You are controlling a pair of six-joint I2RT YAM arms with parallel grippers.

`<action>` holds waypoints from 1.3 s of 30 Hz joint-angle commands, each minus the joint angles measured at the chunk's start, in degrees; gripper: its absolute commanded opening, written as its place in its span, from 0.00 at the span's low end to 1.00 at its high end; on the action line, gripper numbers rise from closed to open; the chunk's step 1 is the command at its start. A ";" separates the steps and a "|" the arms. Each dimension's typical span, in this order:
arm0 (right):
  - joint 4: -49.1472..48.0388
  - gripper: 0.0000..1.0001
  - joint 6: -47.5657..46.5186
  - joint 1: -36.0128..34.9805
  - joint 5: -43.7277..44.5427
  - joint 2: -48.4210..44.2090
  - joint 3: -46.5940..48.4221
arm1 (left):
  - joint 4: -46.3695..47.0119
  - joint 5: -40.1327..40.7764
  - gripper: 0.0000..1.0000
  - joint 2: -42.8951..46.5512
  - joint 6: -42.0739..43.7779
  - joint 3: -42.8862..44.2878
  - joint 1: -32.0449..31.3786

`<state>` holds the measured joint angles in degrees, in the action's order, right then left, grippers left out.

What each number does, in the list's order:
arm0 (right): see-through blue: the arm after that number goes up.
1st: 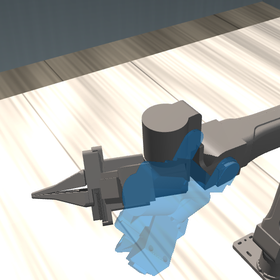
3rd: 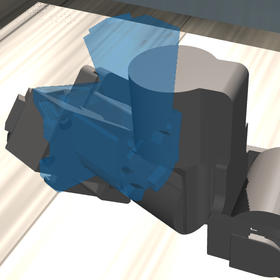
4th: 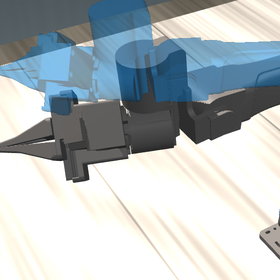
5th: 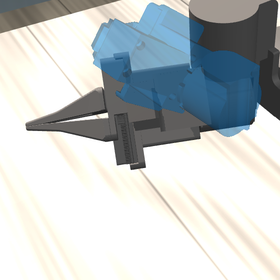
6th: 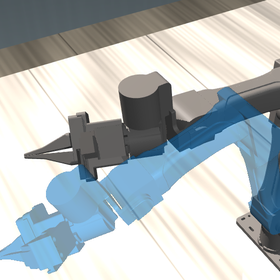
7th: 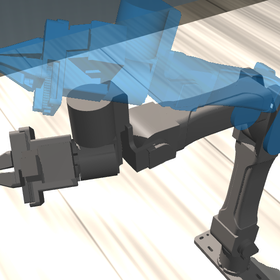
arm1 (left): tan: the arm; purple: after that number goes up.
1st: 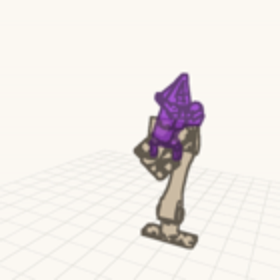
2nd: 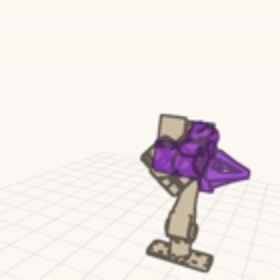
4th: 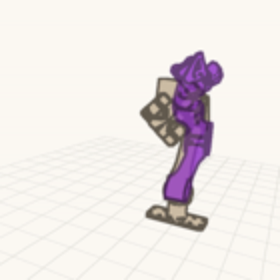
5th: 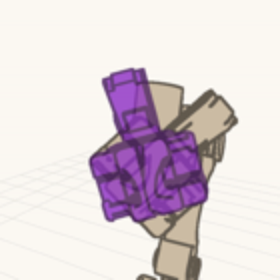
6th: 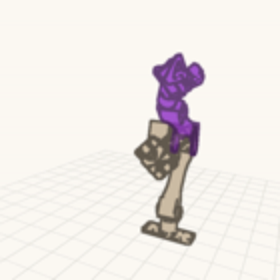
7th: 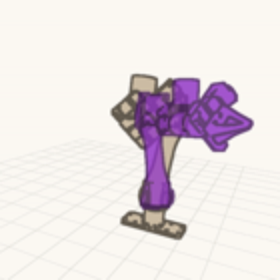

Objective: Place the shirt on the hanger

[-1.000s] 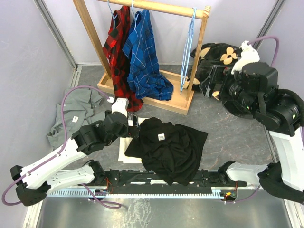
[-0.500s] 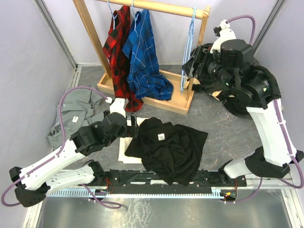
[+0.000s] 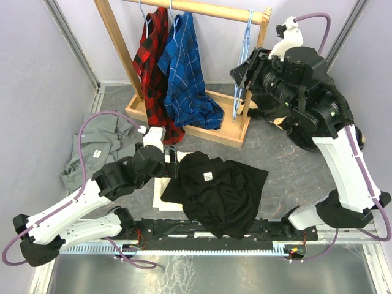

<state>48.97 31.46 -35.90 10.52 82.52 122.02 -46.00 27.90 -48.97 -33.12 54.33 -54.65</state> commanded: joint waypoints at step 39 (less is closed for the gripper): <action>0.46 0.28 -1.30 -0.96 12.05 10.77 0.11 | 4.39 -2.15 0.90 -0.01 3.24 -0.65 0.21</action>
<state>50.26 31.18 -36.64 20.64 92.38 119.02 -44.38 26.33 -49.41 -32.45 53.93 -54.65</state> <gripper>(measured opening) 0.318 0.905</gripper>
